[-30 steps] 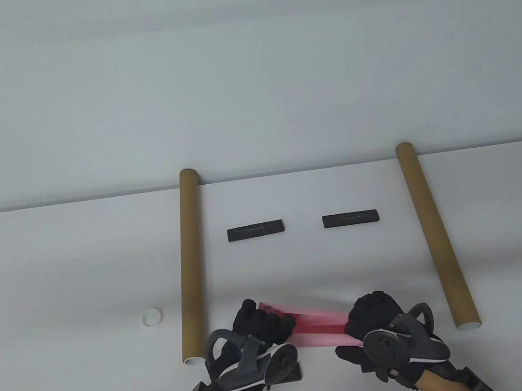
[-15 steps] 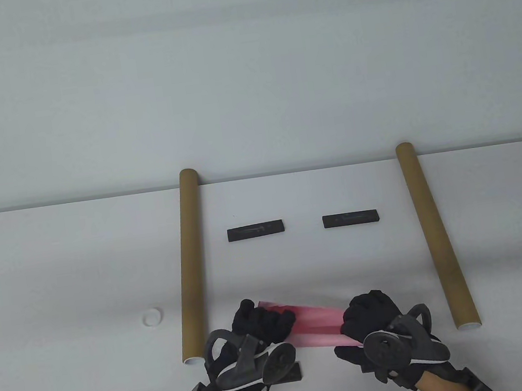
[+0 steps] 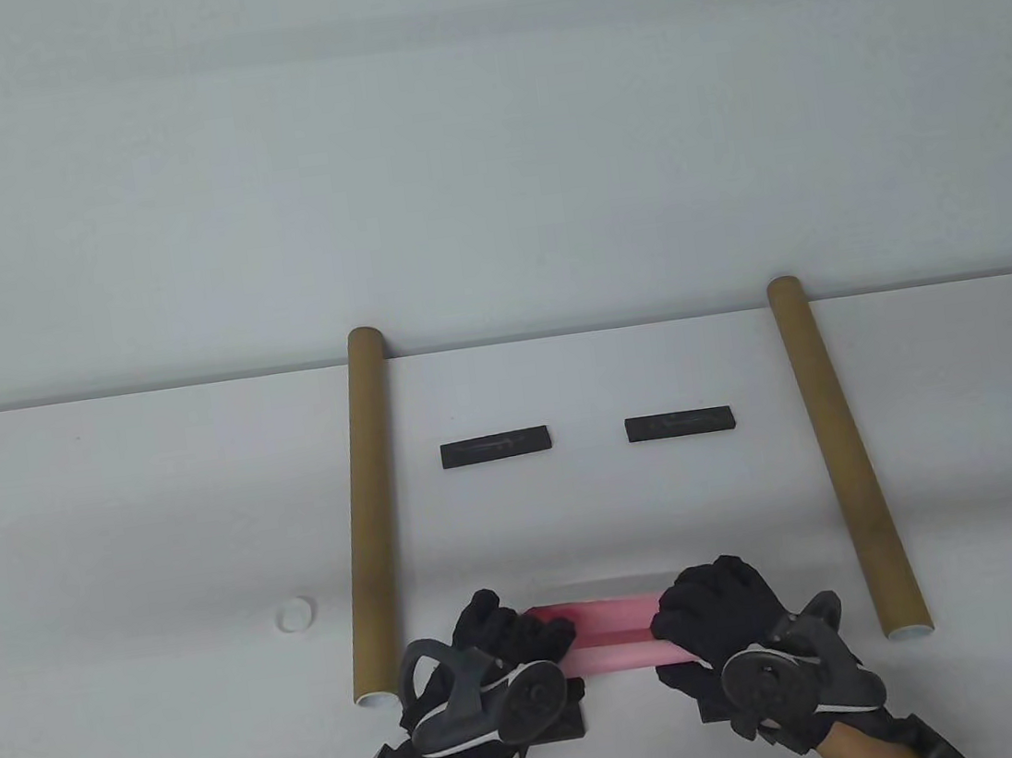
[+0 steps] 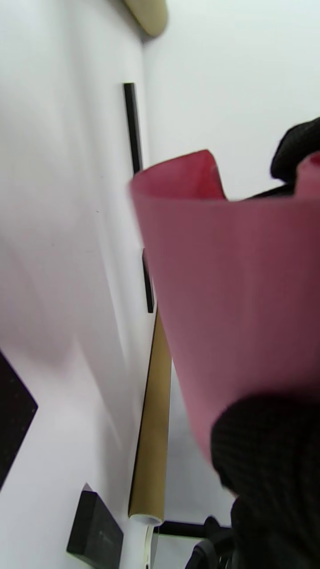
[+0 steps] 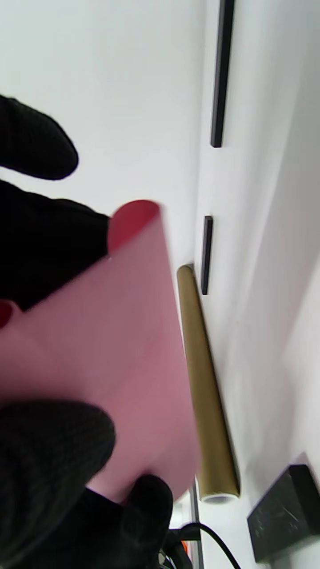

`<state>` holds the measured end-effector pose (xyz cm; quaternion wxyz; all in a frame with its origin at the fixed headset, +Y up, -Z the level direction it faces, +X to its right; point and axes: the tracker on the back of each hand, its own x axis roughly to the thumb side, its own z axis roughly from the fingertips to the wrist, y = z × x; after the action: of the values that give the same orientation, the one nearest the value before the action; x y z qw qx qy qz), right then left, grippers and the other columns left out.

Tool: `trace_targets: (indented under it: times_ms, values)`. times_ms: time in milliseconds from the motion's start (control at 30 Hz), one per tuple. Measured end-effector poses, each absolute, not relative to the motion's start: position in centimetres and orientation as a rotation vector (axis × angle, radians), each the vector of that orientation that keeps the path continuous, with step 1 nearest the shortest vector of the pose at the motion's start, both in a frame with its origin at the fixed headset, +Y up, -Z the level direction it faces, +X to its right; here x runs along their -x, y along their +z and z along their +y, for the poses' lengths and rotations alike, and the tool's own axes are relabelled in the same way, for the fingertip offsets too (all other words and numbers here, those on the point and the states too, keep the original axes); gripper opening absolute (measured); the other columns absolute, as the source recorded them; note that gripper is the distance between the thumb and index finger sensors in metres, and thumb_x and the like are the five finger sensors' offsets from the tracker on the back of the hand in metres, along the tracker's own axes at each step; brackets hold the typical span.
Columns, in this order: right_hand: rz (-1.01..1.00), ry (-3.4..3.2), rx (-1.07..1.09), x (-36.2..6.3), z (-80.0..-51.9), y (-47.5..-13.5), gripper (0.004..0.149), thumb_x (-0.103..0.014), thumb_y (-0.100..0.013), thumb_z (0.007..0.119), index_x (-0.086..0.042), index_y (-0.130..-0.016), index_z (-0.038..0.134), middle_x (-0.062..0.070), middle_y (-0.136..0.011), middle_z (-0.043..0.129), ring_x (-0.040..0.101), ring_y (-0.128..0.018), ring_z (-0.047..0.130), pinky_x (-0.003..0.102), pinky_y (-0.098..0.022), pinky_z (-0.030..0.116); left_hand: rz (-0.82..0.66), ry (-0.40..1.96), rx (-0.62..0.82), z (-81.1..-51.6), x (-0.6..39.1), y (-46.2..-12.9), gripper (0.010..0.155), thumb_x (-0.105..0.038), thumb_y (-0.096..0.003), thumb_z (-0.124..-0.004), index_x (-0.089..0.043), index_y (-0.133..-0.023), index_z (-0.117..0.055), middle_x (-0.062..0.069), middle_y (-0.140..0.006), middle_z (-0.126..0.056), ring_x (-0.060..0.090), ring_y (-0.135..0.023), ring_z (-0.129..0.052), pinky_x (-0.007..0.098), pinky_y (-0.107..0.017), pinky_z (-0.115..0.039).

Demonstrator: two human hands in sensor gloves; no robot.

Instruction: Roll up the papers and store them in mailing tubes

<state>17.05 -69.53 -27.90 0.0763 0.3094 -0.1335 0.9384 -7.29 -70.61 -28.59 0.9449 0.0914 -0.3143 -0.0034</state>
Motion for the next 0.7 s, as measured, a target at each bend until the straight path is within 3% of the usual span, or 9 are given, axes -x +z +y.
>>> trace_targets:
  times_ms: [133, 267, 333, 400, 533, 633, 700]
  values:
    - [-0.346, 2.797, -0.901, -17.24, -69.72, -28.17, 0.056, -0.065, -0.041, 0.079, -0.02, -0.068, 0.099, 0.006, -0.076, 0.1, 0.038, -0.079, 0.096, 0.069, -0.066, 0.07, -0.647, -0.002, -0.214, -70.12, 7.04, -28.37, 0.062, -0.064, -0.0323, -0.085, -0.032, -0.085, -0.083, -0.01, -0.062, -0.101, 0.012, -0.06, -0.106, 0.05, -0.073, -0.066]
    - [-0.421, 2.801, -0.913, -17.23, -69.64, -27.86, 0.064, -0.061, -0.04, 0.087, -0.021, -0.09, 0.084, 0.008, -0.097, 0.085, 0.042, -0.094, 0.082, 0.069, -0.07, 0.065, -0.629, 0.03, -0.144, -70.34, 7.28, -28.82, 0.062, -0.07, -0.0302, -0.079, -0.031, -0.077, -0.09, -0.012, -0.048, -0.105, 0.01, -0.046, -0.11, 0.049, -0.072, -0.071]
    - [-0.469, 2.797, -0.953, -17.03, -69.46, -27.47, 0.062, -0.054, -0.041, 0.091, -0.022, -0.094, 0.08, 0.007, -0.1, 0.081, 0.041, -0.096, 0.08, 0.07, -0.071, 0.064, -0.619, 0.063, -0.112, -70.43, 7.49, -29.02, 0.063, -0.071, -0.0299, -0.078, -0.031, -0.077, -0.091, -0.011, -0.048, -0.106, 0.01, -0.045, -0.11, 0.049, -0.072, -0.071]
    - [-0.479, 2.784, -0.96, -16.89, -69.41, -27.36, 0.055, -0.05, -0.043, 0.091, -0.023, -0.091, 0.084, 0.005, -0.098, 0.084, 0.039, -0.095, 0.083, 0.068, -0.071, 0.066, -0.618, 0.054, -0.099, -70.58, 7.59, -29.09, 0.064, -0.071, -0.0299, -0.077, -0.031, -0.079, -0.089, -0.011, -0.051, -0.106, 0.011, -0.049, -0.11, 0.05, -0.072, -0.07]
    - [-0.48, 2.815, -0.921, -16.94, -69.43, -27.59, 0.05, -0.055, -0.044, 0.086, -0.023, -0.081, 0.09, 0.004, -0.089, 0.091, 0.038, -0.09, 0.088, 0.067, -0.07, 0.068, -0.616, 0.032, -0.138, -70.5, 7.56, -28.76, 0.07, -0.067, -0.0314, -0.082, -0.032, -0.091, -0.076, -0.007, -0.077, -0.096, 0.017, -0.073, -0.101, 0.053, -0.074, -0.065]
    - [-0.396, 2.792, -0.908, -17.17, -69.58, -28.0, 0.052, -0.063, -0.042, 0.081, -0.021, -0.068, 0.098, 0.005, -0.076, 0.1, 0.037, -0.08, 0.096, 0.067, -0.066, 0.072, -0.638, 0.0, -0.198, -70.11, 7.27, -28.33, 0.068, -0.062, -0.033, -0.086, -0.031, -0.092, -0.073, -0.007, -0.078, -0.094, 0.017, -0.075, -0.099, 0.053, -0.074, -0.064]
    - [-0.351, 2.782, -0.895, -17.3, -69.77, -28.17, 0.056, -0.065, -0.042, 0.078, -0.02, -0.066, 0.1, 0.006, -0.075, 0.101, 0.038, -0.078, 0.097, 0.067, -0.065, 0.073, -0.641, -0.012, -0.212, -69.93, 7.16, -28.26, 0.062, -0.062, -0.0336, -0.084, -0.032, -0.088, -0.078, -0.008, -0.07, -0.098, 0.015, -0.068, -0.103, 0.052, -0.074, -0.065]
